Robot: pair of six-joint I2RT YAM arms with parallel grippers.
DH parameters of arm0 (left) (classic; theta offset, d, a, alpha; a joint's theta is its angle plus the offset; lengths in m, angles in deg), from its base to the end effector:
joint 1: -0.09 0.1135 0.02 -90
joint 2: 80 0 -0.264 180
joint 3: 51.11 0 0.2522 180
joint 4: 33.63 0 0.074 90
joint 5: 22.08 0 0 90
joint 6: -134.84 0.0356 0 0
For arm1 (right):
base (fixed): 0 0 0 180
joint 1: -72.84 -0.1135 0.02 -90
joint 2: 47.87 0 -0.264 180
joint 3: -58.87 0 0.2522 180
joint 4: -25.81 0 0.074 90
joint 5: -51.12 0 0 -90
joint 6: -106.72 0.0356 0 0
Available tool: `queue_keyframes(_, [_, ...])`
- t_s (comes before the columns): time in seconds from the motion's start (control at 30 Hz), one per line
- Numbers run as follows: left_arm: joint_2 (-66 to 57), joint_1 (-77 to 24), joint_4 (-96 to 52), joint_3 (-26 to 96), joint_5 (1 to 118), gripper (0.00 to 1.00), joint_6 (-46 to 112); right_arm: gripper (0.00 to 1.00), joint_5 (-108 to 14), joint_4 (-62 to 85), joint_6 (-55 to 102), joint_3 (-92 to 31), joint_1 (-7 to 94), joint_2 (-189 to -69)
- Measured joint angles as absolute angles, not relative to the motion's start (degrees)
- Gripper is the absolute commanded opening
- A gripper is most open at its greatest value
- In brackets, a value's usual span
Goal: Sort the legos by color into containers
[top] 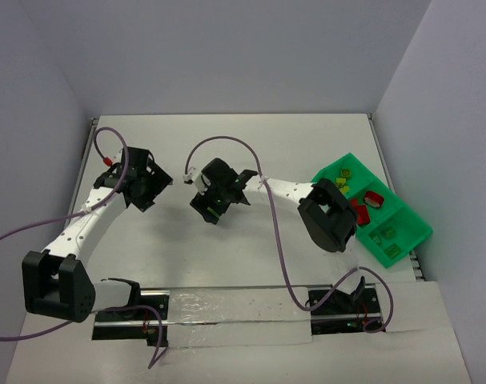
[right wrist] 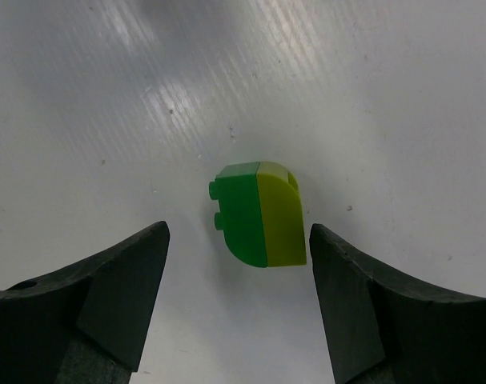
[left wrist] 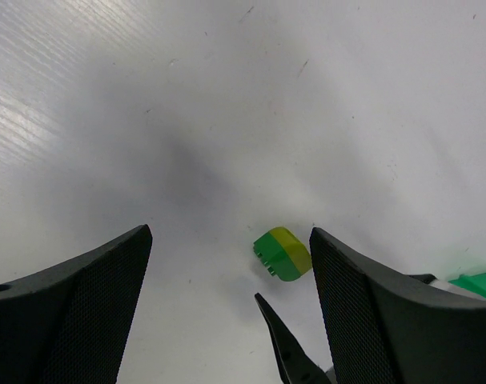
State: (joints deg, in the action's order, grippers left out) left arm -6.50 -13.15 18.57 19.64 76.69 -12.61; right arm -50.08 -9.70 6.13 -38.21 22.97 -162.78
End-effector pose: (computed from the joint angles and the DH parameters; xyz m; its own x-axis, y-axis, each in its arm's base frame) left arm 0.2540 -0.0542 0.2651 -0.5477 -0.7269 -0.4142 -0.5958 0.6864 -0.4169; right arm 0.2759 0.3381 0.1883 -0.3567 -0.7028 -0.6155 -0.9057 0.4216 0.0434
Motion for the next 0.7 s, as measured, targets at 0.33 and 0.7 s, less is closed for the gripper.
queue_keyframes(0.33, [-6.87,-12.3,18.75,19.64,76.38,0.87,-11.52,0.51,-49.25,-9.95,6.82,-38.21,22.97,-165.23])
queue_keyframes(0.7, [-6.53,-11.32,17.87,19.33,69.24,0.88,-6.71,0.34,-46.9,-7.71,9.28,-35.48,23.33,-162.79])
